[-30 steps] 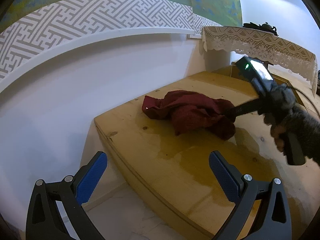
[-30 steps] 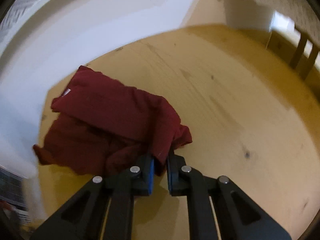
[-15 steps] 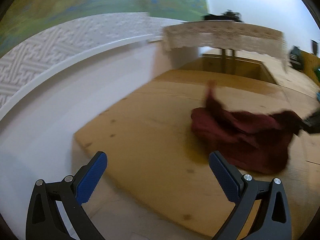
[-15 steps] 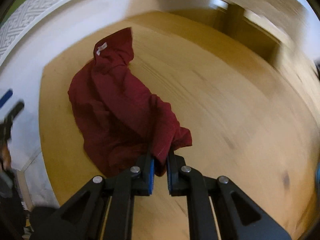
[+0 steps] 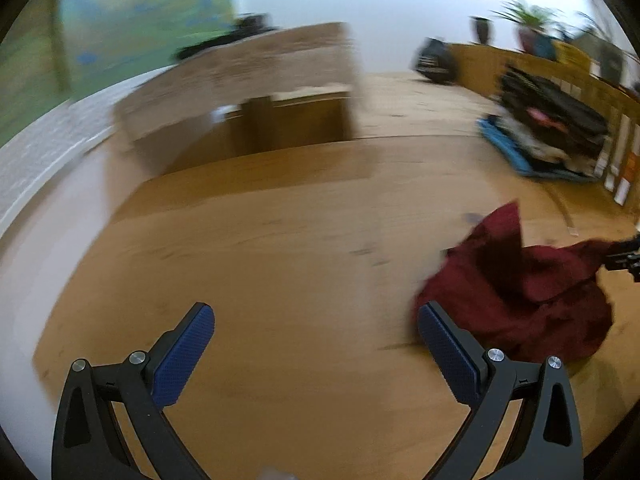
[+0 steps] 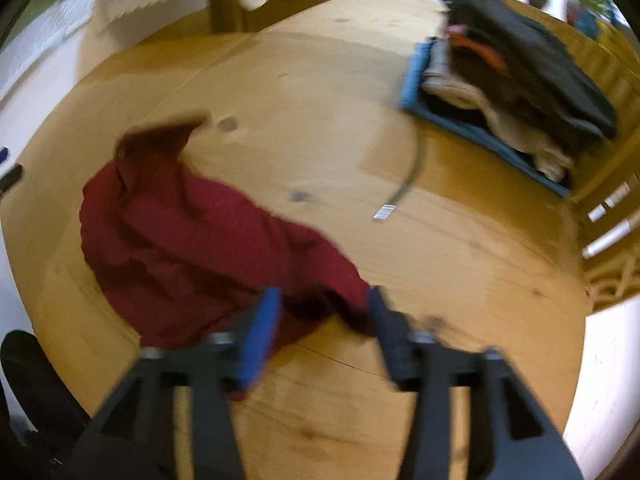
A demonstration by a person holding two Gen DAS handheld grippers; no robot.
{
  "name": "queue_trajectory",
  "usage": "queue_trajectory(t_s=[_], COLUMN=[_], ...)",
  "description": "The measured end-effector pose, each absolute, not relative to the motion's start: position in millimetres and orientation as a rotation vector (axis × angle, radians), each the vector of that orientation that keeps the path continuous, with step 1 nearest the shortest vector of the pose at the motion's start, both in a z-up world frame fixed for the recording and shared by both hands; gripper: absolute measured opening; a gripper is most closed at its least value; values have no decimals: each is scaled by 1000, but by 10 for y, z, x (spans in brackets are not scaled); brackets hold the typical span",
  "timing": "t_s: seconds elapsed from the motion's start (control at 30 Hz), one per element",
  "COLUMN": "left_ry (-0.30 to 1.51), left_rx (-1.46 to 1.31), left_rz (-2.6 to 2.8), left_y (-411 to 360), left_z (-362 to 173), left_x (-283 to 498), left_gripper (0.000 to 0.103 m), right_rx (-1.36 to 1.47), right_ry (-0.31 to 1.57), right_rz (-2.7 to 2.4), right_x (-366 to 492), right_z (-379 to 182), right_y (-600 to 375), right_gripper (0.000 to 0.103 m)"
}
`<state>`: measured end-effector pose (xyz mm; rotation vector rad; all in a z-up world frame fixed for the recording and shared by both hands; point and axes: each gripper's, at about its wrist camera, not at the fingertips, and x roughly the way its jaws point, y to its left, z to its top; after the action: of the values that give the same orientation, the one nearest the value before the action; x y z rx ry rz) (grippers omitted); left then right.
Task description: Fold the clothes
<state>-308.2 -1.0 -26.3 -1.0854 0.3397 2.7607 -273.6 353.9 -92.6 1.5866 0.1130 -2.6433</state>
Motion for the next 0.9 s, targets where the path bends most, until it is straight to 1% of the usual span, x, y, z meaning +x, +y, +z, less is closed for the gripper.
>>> queue_trajectory(t_s=[0.07,0.17,0.27,0.33,0.43,0.53,0.57,0.6,0.63,0.67,0.7,0.77,0.83,0.9], left_ry=[346,398,469,550,656,720,707,694,682,667,646,615,644,681], left_rx=[-1096,-1123,-1148,-1163,-1199,-1263,-1278,-1292,-1306,-1316,-1317,-1316,-1291,-1266], left_rz=[2701,2629,2572,2543,2490,2440,2433,2425,2418,2411,2404,2390,2383,2374], left_y=[317,744,1070,1294,1543,1661,1645,1629,1613,1591,1554,1484,1448,1449], left_z=[-268,-336,-434,-538,-726,-939,-966,-993,-1020,-1038,-1031,-1017,-990,-955], left_x=[-3198,-3397,-3579,-3722,-3876,-4000,-4027,-4054,-4081,-4101,-4101,-4094,-4031,-3959], left_gripper=[102,102,102,102,102,102,98,87,69,63,61,61,60,60], right_rx=[1529,1492,1496,1496,1490,1471,1469,1467,1466,1473,1478,1474,1474,1492], right_ry=[86,105,160,211,292,346,369,392,409,389,366,267,190,187], right_rz=[-2670,-2669,-2637,-2613,-2583,-2547,-2550,-2552,-2554,-2553,-2551,-2550,-2549,-2548], right_x=[-2612,-2509,-2481,-2409,-2503,-2566,-2578,-2589,-2599,-2596,-2592,-2564,-2536,-2510], right_z=[-800,-739,-887,-1028,-1184,-1277,-1297,-1317,-1335,-1339,-1342,-1328,-1326,-1344], right_y=[3663,3716,3689,3613,3567,3517,3518,3519,3524,3560,3599,3708,3797,3812], right_gripper=[54,60,61,61,61,61,61,61,61,61,61,61,61,61])
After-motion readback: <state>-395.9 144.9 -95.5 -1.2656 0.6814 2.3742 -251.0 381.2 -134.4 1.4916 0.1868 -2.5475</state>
